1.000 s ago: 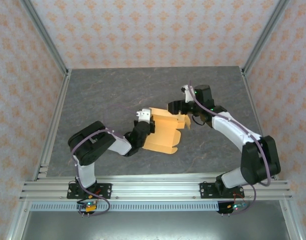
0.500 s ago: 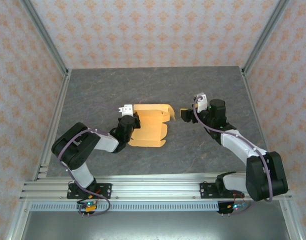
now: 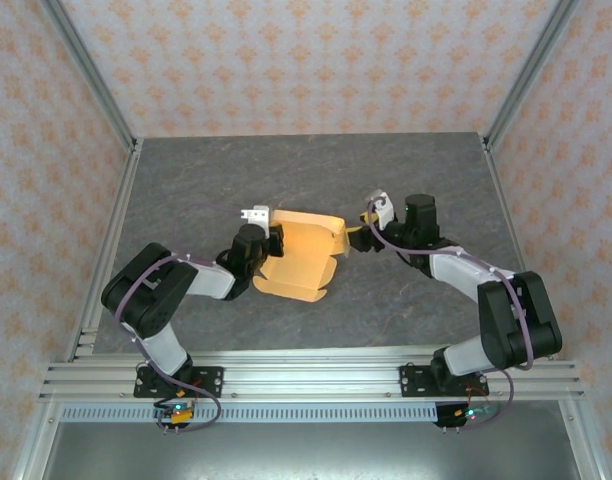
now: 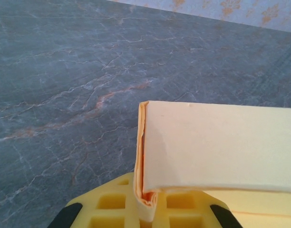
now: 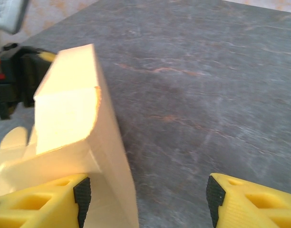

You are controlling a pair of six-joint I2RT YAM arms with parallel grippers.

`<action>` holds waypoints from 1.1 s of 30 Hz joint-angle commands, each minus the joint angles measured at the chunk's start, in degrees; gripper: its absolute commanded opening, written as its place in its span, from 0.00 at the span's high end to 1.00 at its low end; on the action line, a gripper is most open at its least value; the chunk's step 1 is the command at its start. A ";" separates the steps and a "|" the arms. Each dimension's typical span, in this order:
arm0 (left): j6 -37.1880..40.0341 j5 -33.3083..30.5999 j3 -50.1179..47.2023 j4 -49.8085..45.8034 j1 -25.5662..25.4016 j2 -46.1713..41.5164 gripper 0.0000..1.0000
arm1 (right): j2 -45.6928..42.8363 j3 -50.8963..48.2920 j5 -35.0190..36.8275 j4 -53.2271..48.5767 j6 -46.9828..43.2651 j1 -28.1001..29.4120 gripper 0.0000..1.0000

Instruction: Fold the paper box

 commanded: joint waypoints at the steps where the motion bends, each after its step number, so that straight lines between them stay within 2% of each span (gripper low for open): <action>1: -0.79 3.41 2.44 -0.54 0.36 1.74 1.00 | 0.04 1.68 -4.69 -2.65 -4.31 2.01 0.33; 3: -1.01 3.63 2.93 -0.90 0.43 2.11 1.00 | 0.44 2.45 -3.68 -4.86 -5.97 2.96 0.34; 8: -1.36 3.41 3.15 -0.70 0.45 2.55 1.00 | 1.72 1.97 -0.36 -2.78 -5.54 5.69 0.38; 13: -1.72 3.53 3.27 -0.36 0.40 3.18 1.00 | 2.48 1.61 2.95 0.69 -4.62 8.03 0.46; 16: -1.82 3.69 3.39 -0.31 0.40 3.48 1.00 | 2.93 1.73 2.71 1.88 -3.87 8.60 0.47; 19: -1.66 3.52 3.25 -0.21 0.47 3.35 1.00 | 2.15 1.92 1.10 0.82 -3.88 8.60 0.43; 23: -0.15 7.30 2.93 1.04 0.61 2.58 1.00 | -1.24 4.07 -1.63 -10.07 -9.47 8.58 0.34; 27: 1.98 8.73 2.99 -0.48 0.67 1.42 1.00 | -6.46 1.99 -0.60 -11.08 -12.40 7.90 0.31; 30: 2.89 6.14 2.74 -2.08 0.91 0.55 1.00 | -11.44 0.53 2.32 -10.90 -12.78 7.73 0.30; 32: 2.69 5.06 2.09 -1.12 0.97 0.18 1.00 | -13.98 -1.30 8.00 -8.12 -11.76 7.47 0.30; 33: 2.46 5.04 1.65 -0.13 0.97 0.27 1.00 | -15.65 -3.02 13.23 -4.49 -9.27 6.94 0.30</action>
